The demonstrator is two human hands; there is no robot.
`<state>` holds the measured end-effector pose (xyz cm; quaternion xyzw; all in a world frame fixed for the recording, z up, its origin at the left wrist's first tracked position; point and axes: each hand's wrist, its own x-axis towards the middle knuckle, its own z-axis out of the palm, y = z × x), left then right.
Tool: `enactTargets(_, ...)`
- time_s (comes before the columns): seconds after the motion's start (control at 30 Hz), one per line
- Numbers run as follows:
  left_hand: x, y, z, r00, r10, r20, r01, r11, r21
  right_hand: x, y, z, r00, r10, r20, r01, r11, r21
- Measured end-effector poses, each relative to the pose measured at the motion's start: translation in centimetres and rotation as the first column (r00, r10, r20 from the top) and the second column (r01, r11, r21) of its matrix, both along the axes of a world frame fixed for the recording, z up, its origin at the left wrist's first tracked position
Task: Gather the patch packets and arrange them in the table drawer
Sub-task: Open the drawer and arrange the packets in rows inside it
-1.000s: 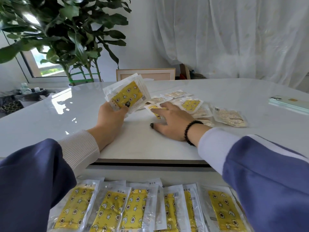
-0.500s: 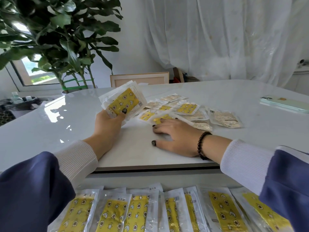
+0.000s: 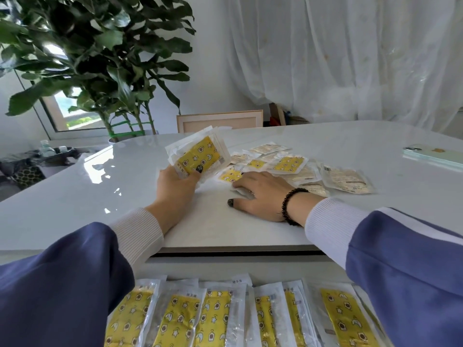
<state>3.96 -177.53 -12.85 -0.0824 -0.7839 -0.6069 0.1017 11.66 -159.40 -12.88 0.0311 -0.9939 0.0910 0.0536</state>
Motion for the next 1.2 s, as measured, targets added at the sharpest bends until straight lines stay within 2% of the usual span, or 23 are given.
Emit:
enactTargets(0.17,-0.4,0.0,-0.1,1.0,-0.002,0.017,0.002,0.999,0.033,1.1,0.2,0.3,1.0,0.028,-0.014,-0.028,0.999,-0.033)
enactTargets(0.33,-0.3,-0.1,-0.1,0.999,-0.04,0.036,0.037,0.997,0.063,4.0,0.0,0.1,0.988,0.143,-0.064,-0.142,0.99,0.013)
enactTargets(0.4,-0.3,-0.1,-0.1,0.998,-0.051,0.037,0.049,0.997,0.065,5.0,0.0,-0.1,0.98,0.176,-0.092,-0.183,0.98,-0.075)
enactTargets(0.5,-0.2,0.0,-0.1,0.996,-0.065,0.053,0.062,0.996,0.059,4.9,0.0,-0.2,0.976,0.134,-0.174,-0.19,0.914,-0.359)
enactTargets(0.53,-0.2,0.0,0.0,0.995,-0.079,0.06,0.076,0.996,0.057,4.6,0.1,-0.2,0.976,0.105,-0.191,-0.17,0.916,-0.363)
enactTargets(0.63,0.2,0.2,0.0,0.989,-0.129,0.075,0.127,0.991,0.03,3.9,0.5,-0.4,0.994,-0.026,-0.104,0.0,0.971,-0.241)
enactTargets(0.7,0.5,0.4,0.1,0.984,-0.165,0.069,0.165,0.986,0.012,3.5,0.5,-0.4,0.993,-0.112,-0.031,0.103,0.972,-0.209)
enactTargets(0.87,0.7,0.2,0.1,0.985,-0.158,0.067,0.156,0.987,0.042,2.5,0.4,0.5,0.993,-0.095,0.073,0.108,0.973,-0.202)
enactTargets(0.9,0.7,0.1,0.2,0.986,-0.148,0.07,0.145,0.988,0.05,2.4,0.6,0.6,0.995,-0.081,0.053,0.092,0.967,-0.239)
enactTargets(0.97,0.6,0.2,0.3,0.986,-0.155,0.065,0.151,0.986,0.068,2.6,0.7,0.4,0.995,-0.037,-0.091,0.01,0.957,-0.289)
enactTargets(1.07,0.6,0.3,0.3,0.974,-0.219,0.053,0.213,0.971,0.108,2.8,0.0,-0.2,0.926,0.128,-0.356,-0.179,0.977,-0.115)
enactTargets(1.13,0.7,0.3,0.3,0.966,-0.255,0.048,0.247,0.959,0.14,2.4,-0.6,-0.4,0.909,0.17,-0.382,-0.218,0.972,-0.086)
enactTargets(1.2,0.4,0.1,0.3,0.963,-0.263,0.061,0.245,0.946,0.212,2.1,-1.1,0.0,0.944,0.085,-0.319,-0.16,0.963,-0.217)
